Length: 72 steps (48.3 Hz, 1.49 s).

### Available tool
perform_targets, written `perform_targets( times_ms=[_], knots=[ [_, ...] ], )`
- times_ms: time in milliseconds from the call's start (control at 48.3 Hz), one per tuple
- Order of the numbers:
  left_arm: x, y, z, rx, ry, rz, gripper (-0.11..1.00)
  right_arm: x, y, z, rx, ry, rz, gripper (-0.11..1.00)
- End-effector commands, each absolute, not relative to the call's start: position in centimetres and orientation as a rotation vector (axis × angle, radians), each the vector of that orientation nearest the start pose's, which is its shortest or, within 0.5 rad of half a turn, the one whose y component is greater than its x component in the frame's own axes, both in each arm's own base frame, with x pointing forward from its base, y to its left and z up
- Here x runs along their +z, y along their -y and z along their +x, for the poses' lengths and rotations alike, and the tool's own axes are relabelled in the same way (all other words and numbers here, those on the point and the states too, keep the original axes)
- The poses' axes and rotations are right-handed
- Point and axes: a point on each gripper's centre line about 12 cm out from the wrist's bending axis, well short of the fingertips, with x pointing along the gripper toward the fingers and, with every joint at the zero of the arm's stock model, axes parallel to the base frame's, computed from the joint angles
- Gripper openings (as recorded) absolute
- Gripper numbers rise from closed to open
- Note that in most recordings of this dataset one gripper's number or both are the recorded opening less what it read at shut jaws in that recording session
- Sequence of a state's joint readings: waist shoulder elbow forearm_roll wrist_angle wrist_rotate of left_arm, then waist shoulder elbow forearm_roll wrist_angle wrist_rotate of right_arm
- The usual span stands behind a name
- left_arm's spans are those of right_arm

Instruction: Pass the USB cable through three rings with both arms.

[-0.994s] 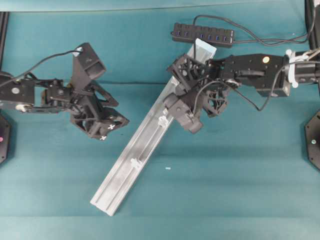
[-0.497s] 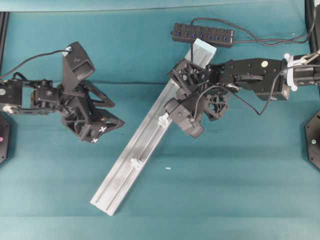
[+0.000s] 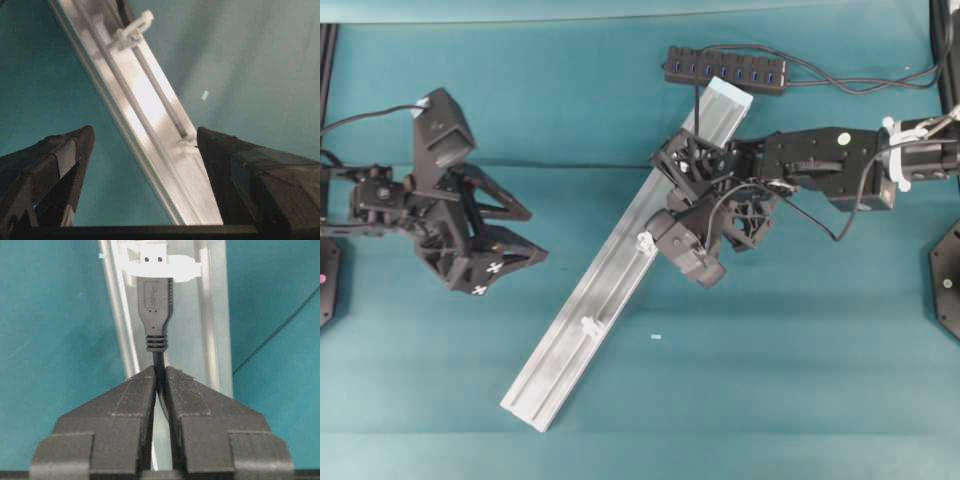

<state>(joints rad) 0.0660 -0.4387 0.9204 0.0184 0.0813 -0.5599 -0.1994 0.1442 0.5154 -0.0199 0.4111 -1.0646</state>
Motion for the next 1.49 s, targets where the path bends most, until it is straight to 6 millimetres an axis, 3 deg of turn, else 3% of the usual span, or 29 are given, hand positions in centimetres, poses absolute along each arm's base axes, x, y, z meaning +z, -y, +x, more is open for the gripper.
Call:
perform_targets(
  times_ms=[0,207,476,621,1470],
  knots=[
    [24.0,-1.7,28.7,0.191,-0.472,-0.538,0.9,12.8,6.7,39.4,0.418,-1.018,-0.878,0.09],
    [23.9,-1.7,28.5,0.193,-0.477,-0.541,0.9,12.9,6.0,39.8,0.425,-1.004,-0.872,0.09],
    [23.9,-1.7,28.5,0.193,-0.477,-0.539,0.9,14.4,7.9,39.5,0.362,-0.994,-0.852,0.09],
    [23.8,-1.7,28.4,0.194,-0.478,-0.541,0.9,15.0,7.9,39.2,0.365,-0.994,-0.856,0.09],
    [23.6,-1.7,28.5,0.195,-0.481,-0.542,0.9,13.0,6.6,40.0,0.403,-1.002,-0.85,0.09]
  ],
)
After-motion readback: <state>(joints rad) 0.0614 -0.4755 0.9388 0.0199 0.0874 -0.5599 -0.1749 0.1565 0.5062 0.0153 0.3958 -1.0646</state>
